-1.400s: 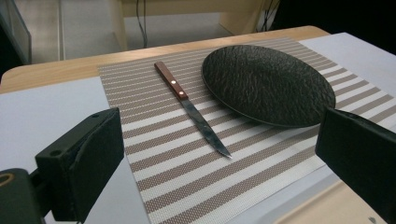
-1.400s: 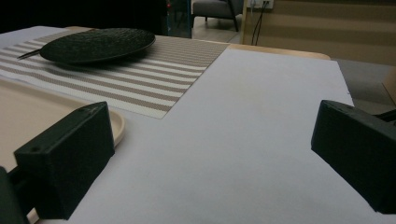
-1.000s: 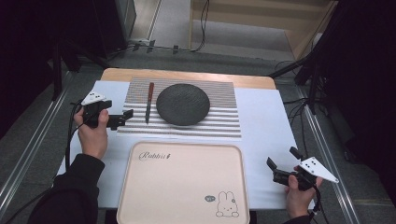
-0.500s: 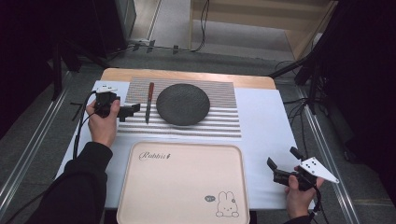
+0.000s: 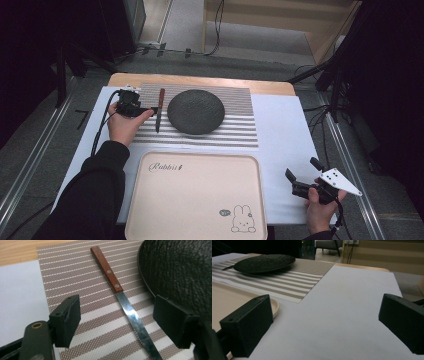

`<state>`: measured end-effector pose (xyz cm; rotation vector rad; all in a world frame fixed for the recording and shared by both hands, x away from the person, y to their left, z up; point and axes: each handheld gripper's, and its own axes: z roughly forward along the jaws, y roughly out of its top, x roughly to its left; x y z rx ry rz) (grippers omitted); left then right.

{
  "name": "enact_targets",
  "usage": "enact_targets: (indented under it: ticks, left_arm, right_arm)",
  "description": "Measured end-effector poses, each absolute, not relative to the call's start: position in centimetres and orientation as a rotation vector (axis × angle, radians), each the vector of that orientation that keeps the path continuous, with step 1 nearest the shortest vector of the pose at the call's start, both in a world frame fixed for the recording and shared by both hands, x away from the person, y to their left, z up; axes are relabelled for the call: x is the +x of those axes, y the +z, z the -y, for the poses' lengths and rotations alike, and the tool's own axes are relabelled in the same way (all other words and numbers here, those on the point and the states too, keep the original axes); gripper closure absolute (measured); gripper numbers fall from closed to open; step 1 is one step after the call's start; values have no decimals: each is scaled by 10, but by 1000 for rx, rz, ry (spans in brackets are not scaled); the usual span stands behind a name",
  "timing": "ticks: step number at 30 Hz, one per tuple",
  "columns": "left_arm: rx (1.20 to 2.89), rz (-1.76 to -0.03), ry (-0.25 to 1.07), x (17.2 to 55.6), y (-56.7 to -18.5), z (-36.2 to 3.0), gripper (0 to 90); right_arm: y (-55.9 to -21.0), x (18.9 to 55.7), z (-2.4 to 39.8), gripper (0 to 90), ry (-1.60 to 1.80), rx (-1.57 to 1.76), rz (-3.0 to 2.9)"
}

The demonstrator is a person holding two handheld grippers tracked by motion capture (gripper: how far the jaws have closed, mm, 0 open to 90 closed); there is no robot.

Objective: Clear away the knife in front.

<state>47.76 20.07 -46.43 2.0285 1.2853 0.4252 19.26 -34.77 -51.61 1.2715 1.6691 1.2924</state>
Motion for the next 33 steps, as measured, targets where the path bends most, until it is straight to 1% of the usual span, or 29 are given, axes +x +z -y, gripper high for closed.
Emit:
enact_targets:
  ticks: [3,4,6,10,11,12,14,16,19,23,26,31,33]
  left_arm:
    - [2033,-1309,413,484,-466,-198,251]
    - [2040,-1319,410,487,-467,-197,276]
    - [2045,-1330,393,492,-468,-196,284]
    - [2071,-1373,367,504,-472,-190,374]
    - [2077,-1380,364,506,-472,-189,374]
    - [2073,-1383,364,509,-473,-188,392]
    - [2076,-1396,350,513,-475,-188,446]
    - [2091,-1400,339,518,-478,-186,455]
    - [2112,-1398,340,522,-481,-182,503]
    - [2102,-1392,344,525,-481,-178,533]
    - [2127,-1381,334,528,-483,-173,563]
    - [2132,-1373,333,532,-486,-166,586]
    - [2136,-1377,352,533,-486,-164,627]
  right_arm:
    - [-516,193,347,0,1289,1269,-1671]
    - [-516,193,347,0,1289,1270,-1672]
    - [-516,193,347,0,1289,1270,-1671]
    - [-516,193,347,0,1289,1269,-1672]
    - [-516,193,347,0,1289,1269,-1672]
    - [-516,193,347,0,1288,1270,-1673]
    - [-516,193,347,0,1284,1271,-1673]
    - [-516,193,347,0,1283,1269,-1675]
    - [-516,193,347,0,1284,1272,-1672]
    - [-516,193,347,0,1286,1271,-1672]
    - [-516,193,347,0,1286,1272,-1670]
    - [-516,193,347,0,1287,1274,-1669]
    - [-516,193,347,0,1287,1275,-1667]
